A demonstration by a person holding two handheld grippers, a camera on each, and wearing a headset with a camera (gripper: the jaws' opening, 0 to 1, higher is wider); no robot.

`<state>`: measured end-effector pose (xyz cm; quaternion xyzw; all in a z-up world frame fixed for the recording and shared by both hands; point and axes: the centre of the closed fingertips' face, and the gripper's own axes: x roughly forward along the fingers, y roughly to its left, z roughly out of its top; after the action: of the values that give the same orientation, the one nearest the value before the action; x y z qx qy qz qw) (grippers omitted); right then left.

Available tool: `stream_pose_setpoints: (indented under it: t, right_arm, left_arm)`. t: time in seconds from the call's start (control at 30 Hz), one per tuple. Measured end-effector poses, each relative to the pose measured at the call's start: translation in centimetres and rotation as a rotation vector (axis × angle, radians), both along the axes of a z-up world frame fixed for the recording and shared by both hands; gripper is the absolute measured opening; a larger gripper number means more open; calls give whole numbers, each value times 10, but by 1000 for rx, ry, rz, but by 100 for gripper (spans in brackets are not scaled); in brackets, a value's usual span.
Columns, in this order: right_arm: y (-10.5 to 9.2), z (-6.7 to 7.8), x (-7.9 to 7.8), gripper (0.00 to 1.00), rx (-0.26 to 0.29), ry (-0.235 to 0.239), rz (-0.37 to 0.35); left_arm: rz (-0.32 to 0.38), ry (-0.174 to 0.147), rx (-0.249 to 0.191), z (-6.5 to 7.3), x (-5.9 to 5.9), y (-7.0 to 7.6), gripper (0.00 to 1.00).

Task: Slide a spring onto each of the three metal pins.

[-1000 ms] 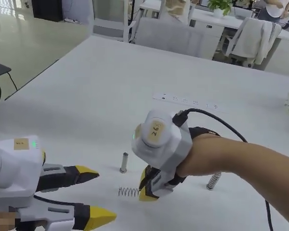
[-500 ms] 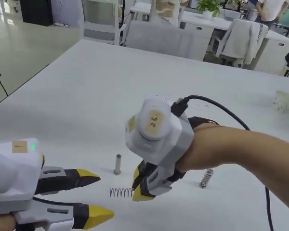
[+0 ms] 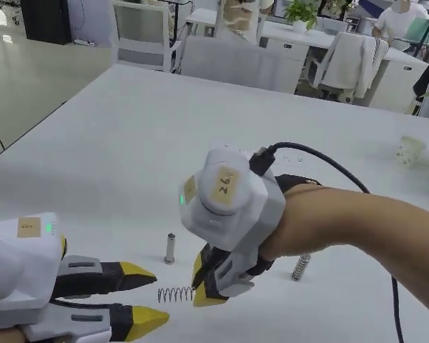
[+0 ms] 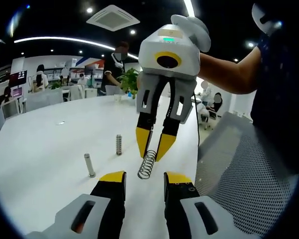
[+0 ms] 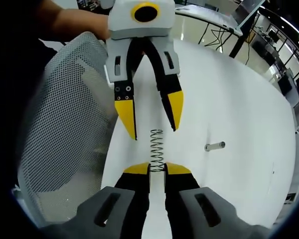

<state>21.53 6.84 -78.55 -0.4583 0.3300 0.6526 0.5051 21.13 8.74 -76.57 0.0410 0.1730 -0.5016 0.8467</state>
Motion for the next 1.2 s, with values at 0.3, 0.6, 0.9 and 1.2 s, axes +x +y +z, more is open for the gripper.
stream_pose_setpoints:
  t: [0.3,0.6,0.9,1.2]
  right_arm:
    - [2,2,-2,8,9,2,18]
    - [4,3,-4,8,14,0,38]
    - [3,4,-4,8,17,-6,56]
    - [1,5,-4,8,19,-6,56]
  left_arm:
    - [-17,-11,-8,2,-1,-3,15]
    - [-31,-17,-15,3,-2,-4,7]
    - [-39,-25,-7,2,-2,-4,3]
    - [-48,-25,-19,4,-3,-7,2]
